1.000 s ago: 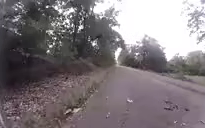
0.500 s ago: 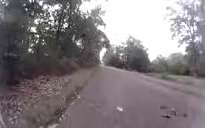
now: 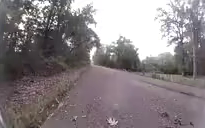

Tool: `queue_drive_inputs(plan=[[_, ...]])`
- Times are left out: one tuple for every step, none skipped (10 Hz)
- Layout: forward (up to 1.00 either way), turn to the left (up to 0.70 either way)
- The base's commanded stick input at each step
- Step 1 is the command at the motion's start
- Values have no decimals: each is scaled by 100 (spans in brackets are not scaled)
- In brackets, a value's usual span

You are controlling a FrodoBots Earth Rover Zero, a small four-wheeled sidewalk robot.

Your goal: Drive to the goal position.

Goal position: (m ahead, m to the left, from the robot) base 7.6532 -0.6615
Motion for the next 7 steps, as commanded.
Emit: queue_drive_inputs(plan=[[70,0],[70,0],[70,0],[70,0],[70,0],[70,0],[70,0]])
